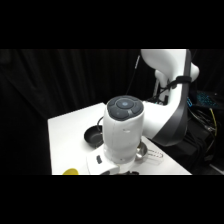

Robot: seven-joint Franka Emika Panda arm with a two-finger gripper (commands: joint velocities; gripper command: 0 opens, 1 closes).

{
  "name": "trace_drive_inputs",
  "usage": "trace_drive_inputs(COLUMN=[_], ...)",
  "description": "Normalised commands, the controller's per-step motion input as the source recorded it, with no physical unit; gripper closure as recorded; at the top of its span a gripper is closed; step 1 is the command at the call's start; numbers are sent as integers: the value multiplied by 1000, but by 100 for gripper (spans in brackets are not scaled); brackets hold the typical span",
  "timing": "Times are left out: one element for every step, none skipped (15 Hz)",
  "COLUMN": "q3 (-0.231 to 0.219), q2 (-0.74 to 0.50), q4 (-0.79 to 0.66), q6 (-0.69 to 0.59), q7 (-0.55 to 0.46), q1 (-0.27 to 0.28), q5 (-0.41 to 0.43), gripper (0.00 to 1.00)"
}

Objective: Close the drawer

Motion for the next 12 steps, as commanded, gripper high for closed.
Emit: trace_drive_inputs(q3=[-91,-84,-71,-57,-30,-13,1,2,-2,-12,-20,1], q2=[-549,-579,-575,-567,-551,-536,-510,-457,-409,-384,-372,-381], q4=[-243,-279,-275,-281,-287,-306,-329,-314,-304,-305,-308,-327], q6=[-493,-447,-436,-386,-331,-248,-118,-62,-32,-29,-21,-43], q7=[277,249,227,206,163,123,87,74,64,120,166,86], q1=[60,27,-7,-40,-82,-115,-153,-167,-164,-138,-112,-118], q5=[-90,-90,-70,-55,-17,8,53,85,91,81,70,132], gripper=[0,0,0,0,0,0,0,0,0,0,0,0])
